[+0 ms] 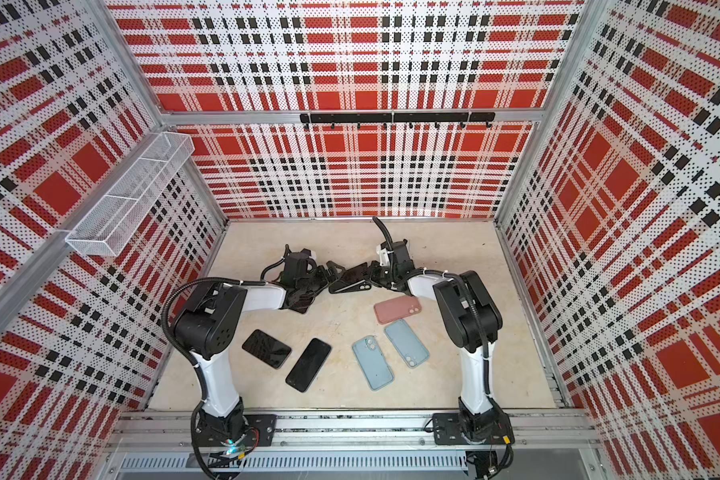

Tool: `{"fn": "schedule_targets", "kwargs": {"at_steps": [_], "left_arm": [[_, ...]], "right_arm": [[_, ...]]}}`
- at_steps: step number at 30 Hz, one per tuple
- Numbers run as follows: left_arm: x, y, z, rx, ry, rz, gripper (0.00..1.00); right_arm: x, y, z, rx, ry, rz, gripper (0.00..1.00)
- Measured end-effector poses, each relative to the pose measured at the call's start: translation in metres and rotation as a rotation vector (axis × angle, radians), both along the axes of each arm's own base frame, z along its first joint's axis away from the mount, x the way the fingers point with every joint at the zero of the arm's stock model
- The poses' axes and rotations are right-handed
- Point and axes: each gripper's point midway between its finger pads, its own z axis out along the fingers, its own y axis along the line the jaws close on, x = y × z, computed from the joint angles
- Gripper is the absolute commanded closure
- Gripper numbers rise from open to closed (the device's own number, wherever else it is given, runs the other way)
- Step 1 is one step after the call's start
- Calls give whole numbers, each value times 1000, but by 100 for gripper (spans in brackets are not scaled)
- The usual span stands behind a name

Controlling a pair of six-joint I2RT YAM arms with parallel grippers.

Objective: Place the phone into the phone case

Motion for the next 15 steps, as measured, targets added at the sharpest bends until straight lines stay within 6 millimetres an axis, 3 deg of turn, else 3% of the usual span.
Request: {"fn": "schedule_targets", "kwargs": {"at_steps": [5, 15], "left_arm": [[9, -5, 1, -1, -4, -5, 0], [0, -4, -2, 6, -3, 1, 1]], "right_arm": [[0, 2, -1, -3, -9, 20, 100], [1, -1, -6, 6, 2, 1, 100]]}}
